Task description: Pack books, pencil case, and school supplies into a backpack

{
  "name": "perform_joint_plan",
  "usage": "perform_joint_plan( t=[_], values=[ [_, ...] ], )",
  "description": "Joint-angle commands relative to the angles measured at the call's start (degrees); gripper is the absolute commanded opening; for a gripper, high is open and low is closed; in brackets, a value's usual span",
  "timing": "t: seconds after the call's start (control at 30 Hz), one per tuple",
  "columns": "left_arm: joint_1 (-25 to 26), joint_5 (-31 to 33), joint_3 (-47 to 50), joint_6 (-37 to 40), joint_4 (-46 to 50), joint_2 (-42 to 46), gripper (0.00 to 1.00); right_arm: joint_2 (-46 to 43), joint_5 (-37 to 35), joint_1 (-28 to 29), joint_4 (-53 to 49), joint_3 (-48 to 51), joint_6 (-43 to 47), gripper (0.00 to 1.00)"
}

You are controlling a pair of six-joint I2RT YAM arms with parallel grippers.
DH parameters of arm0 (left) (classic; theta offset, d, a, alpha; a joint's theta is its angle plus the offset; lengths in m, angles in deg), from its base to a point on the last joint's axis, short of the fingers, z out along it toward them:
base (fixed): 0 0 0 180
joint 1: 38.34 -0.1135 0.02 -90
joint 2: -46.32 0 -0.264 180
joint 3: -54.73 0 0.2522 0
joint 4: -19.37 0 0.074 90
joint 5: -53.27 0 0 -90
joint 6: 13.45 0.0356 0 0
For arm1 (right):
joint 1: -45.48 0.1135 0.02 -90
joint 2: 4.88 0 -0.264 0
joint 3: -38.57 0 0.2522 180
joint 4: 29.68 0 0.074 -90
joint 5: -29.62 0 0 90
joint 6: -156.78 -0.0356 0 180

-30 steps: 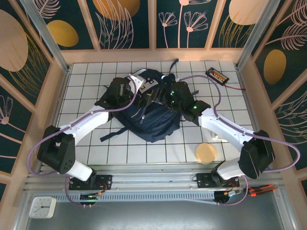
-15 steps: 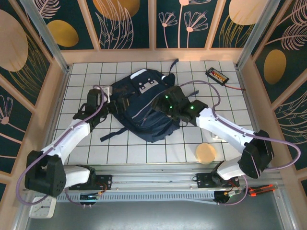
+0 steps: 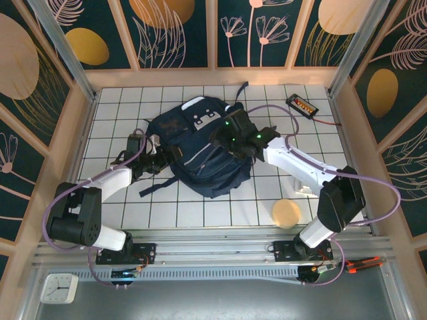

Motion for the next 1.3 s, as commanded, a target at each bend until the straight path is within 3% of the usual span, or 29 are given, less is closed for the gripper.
perform_joint_plan(
  t=[0.0,0.1,0.23,0.3,0.43,0.53,0.6,0.63,0.7,0.73,0.93,1.03,1.1,1.27],
  values=[
    [0.09,-7.27,1.13,-4.40,-7.51,-3.50,0.59,1.31,0.50,-0.76,1.82,-1.47,0.34,0.80],
    [0.04,-8.45,0.17,-3.81,-7.16,-5.00,0.42,2.61,0.22,-1.95,3.12,-2.85,1.30,0.74],
    [0.06,-10.20,-0.43,-2.99,-6.77,-5.07,0.09,6.76,4.68,-4.52,8.84,-5.75,3.08,0.58],
    [0.03,-11.23,-0.26,-3.65,-7.56,-4.88,0.01,10.66,6.79,-4.78,9.96,-10.89,4.13,0.55],
    [0.05,-12.18,0.38,-6.39,-10.39,-4.06,0.00,15.00,9.14,-4.52,7.89,-18.52,6.85,0.55],
    [0.09,-13.38,0.37,-8.75,-12.64,-3.87,0.00,13.18,8.53,-4.64,5.69,-17.48,7.32,0.56],
    [0.09,-14.53,0.21,-10.46,-14.02,-3.88,0.00,10.61,7.02,-5.16,3.37,-15.85,7.21,0.52],
    [0.07,-15.15,0.51,-11.84,-15.55,-3.72,0.00,9.27,6.19,-5.31,2.94,-15.24,7.76,0.44],
    [0.09,-15.66,0.91,-14.79,-18.19,-2.88,0.00,6.07,5.02,-5.36,4.94,-13.98,10.20,0.06],
    [0.10,-15.53,0.97,-15.38,-18.58,-2.44,0.00,5.21,4.52,-5.50,5.40,-14.36,10.76,0.00],
    [0.05,-15.24,-1.13,-13.68,-15.61,-3.08,0.00,9.59,7.63,-5.19,0.35,-23.67,14.00,0.00],
    [0.06,-15.18,-1.09,-13.74,-15.43,-3.38,0.00,8.69,11.17,-4.35,5.33,-19.92,13.66,0.00],
    [0.06,-15.05,-0.76,-13.72,-15.24,-2.95,0.00,7.66,17.25,-2.09,12.74,-19.66,17.66,0.00],
    [0.09,-14.62,-1.87,-12.01,-12.90,-3.33,0.00,11.11,17.67,-1.62,7.09,-27.59,21.14,0.00]
  ],
)
